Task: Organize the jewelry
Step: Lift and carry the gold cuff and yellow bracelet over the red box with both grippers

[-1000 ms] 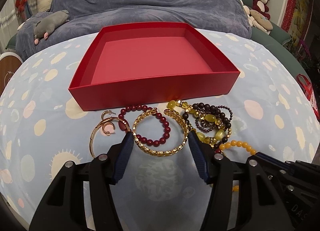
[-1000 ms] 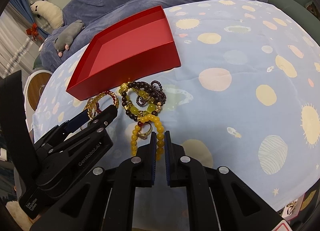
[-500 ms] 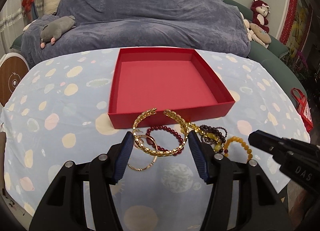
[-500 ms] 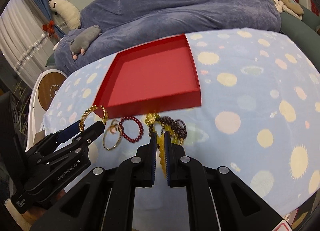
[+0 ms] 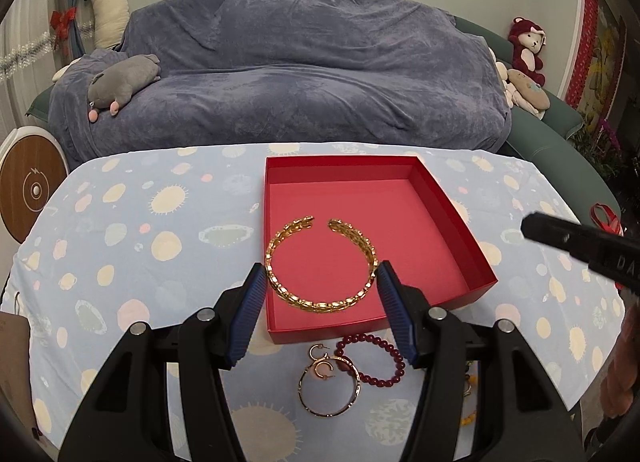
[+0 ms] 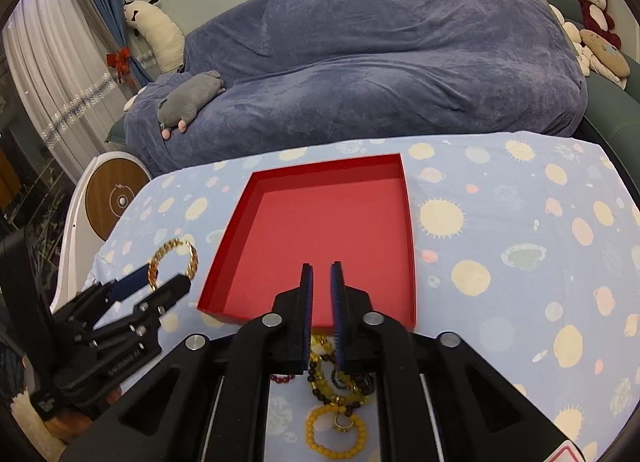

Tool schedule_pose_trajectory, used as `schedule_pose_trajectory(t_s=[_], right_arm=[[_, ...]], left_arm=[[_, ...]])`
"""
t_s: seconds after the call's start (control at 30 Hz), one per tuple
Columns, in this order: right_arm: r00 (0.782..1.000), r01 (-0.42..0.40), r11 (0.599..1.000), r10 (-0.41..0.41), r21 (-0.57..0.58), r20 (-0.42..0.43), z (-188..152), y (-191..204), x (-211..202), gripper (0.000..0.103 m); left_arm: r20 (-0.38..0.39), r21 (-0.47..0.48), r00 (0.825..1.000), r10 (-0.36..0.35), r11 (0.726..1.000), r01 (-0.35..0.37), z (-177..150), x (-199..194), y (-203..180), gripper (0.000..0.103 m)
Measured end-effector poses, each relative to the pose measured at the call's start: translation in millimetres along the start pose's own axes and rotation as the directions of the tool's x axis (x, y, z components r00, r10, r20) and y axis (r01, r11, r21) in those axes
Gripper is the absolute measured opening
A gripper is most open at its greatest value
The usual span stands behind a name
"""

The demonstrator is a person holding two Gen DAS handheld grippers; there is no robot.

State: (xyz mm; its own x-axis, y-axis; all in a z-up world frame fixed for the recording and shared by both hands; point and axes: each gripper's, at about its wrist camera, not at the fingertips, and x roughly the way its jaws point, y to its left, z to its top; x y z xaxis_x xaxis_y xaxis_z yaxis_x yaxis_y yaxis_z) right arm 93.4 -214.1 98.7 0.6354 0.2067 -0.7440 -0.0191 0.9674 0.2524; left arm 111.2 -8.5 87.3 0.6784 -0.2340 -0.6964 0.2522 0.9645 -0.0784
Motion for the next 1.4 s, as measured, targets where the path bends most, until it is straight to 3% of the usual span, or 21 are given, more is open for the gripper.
schedule_pose_trajectory(t_s=[0.07, 0.1, 0.23, 0.53, 0.63, 0.73, 0.8, 1.07, 1.23, 1.4], right_arm=[[0.998, 0.025, 1.0, -0.025, 0.015, -0.051, -27.4, -3.2, 5.2, 0.051], [0.997, 0.036, 0.999, -0.034, 0.027, -0.072, -42.3, -4.9, 8.0, 0.057], [0.978, 0.098, 0.995, -0.098, -0.008, -0.184, -90.4, -7.2, 28.2, 0.057], [0.933, 0.148, 0.988, -0.155, -0.045, -0.326, -125.8, -15.2, 57.3, 0.041], [0.932, 0.16, 0.985, -0.17, -0.058, -0.319, -126.8, -14.9, 60.2, 0.037], [0.932, 0.173, 0.983, -0.185, -0.068, -0.313, -126.4, -14.0, 60.8, 0.011], [0.934, 0.16, 0.986, -0.169, -0.053, -0.315, -125.8, -15.9, 59.7, 0.007], [0.968, 0.063, 0.998, -0.064, -0.01, -0.244, -100.9, -3.9, 26.7, 0.007], [0.988, -0.005, 0.999, -0.001, -0.035, -0.152, -51.3, 12.9, 4.9, 0.007], [0.997, -0.048, 0.997, 0.044, -0.058, -0.068, 14.3, 18.7, 9.3, 0.007]], left_arm=[[-0.009, 0.0, 1.0, -0.002, 1.0, 0.002, -6.8, 1.1, 0.1, 0.054], [-0.014, 0.0, 1.0, 0.002, 1.0, -0.002, -11.3, 1.8, -0.2, 0.054], [-0.047, -0.009, 0.999, -0.008, 1.0, 0.007, -29.7, 4.0, -1.9, 0.054], [-0.083, -0.012, 0.996, -0.014, 1.0, 0.013, -52.7, 1.1, -10.4, 0.054], [-0.086, -0.007, 0.996, -0.014, 1.0, 0.014, -55.3, 0.9, -13.4, 0.054], [-0.094, -0.004, 0.995, -0.014, 1.0, 0.014, -56.7, 2.0, -15.0, 0.054], [-0.095, -0.006, 0.995, -0.012, 1.0, 0.012, -56.7, 2.1, -15.0, 0.054], [-0.088, -0.007, 0.996, -0.009, 1.0, 0.008, -51.5, 1.1, -9.9, 0.054], [-0.061, 0.005, 0.998, -0.005, 1.0, 0.005, -33.1, 2.7, -5.6, 0.054], [-0.023, 0.015, 1.0, -0.017, 1.0, 0.017, 1.5, 17.3, -0.9, 0.054]])
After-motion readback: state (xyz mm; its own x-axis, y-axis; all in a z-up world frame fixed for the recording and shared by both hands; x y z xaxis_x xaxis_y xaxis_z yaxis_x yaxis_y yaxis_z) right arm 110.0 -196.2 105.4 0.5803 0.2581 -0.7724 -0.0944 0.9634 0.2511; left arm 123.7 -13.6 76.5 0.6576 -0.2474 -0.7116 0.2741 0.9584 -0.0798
